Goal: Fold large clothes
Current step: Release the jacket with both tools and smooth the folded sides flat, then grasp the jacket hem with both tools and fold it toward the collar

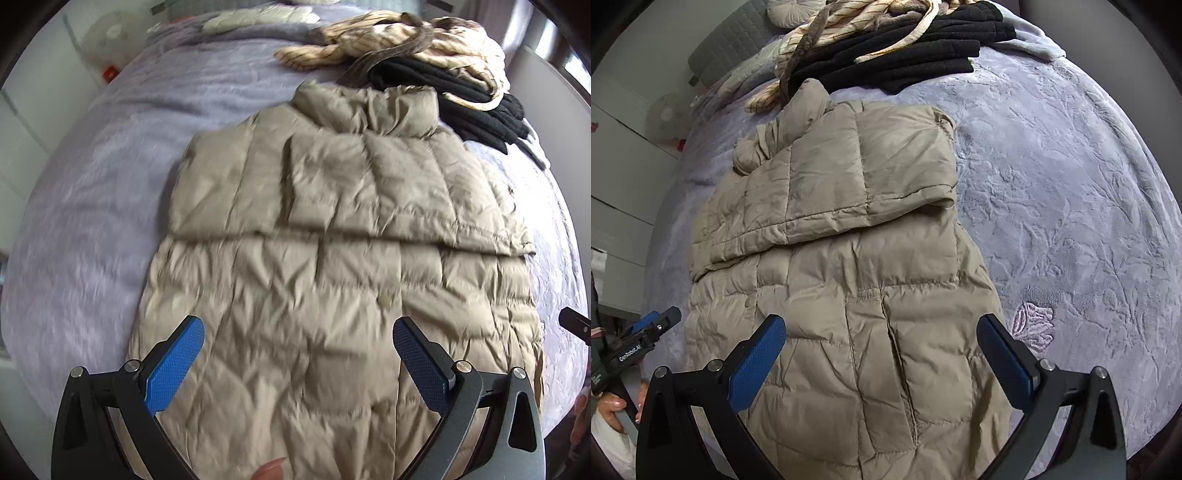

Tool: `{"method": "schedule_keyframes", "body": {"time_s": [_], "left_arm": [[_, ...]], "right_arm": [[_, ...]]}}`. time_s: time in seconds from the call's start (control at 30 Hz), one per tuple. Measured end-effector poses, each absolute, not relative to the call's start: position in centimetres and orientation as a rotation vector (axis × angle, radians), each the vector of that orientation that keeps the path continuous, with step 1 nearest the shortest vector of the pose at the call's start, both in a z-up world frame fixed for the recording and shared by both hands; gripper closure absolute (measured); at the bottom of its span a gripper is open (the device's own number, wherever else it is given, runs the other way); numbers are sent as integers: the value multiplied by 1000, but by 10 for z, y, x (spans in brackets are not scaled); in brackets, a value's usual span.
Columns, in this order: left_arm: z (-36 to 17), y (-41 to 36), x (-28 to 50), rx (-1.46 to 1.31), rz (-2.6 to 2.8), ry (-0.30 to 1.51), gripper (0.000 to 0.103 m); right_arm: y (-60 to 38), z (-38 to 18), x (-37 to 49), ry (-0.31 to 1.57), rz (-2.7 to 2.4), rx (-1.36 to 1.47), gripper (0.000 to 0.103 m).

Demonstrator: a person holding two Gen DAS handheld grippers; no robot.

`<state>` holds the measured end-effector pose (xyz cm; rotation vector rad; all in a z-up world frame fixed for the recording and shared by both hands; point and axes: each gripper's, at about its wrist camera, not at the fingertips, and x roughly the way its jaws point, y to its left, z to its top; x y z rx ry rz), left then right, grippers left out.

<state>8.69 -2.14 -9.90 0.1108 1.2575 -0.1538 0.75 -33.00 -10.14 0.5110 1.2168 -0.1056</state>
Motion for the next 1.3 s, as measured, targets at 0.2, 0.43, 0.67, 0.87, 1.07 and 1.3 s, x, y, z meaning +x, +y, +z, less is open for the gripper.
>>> {"method": "schedule_keyframes", "body": {"time_s": [0.2,0.43,0.67,0.87,1.07,1.3], "left_arm": [[-104,-4,52,69,-130,1319,1],[-114,18,23,84,-141,1345,1],[-129,54,-2,88,-164,1381,1],[-134,78,-16,103,-187,1391,1],[-134,98,-23,109,-206,1390,1],[-138,126,-30,38,-254,1403,1]], "right_arm": [[-324,-99,-9,1254,-70,572,0],[-307,-107,-35,1266,-91,672,0],[-283,-115,-73,1272,-153,761,0],[-268,-115,-105,1242,-168,896,0],[-253,-116,-125,1197,-156,969,0],[-239,-124,-142,1210,-158,1005,0]]}}
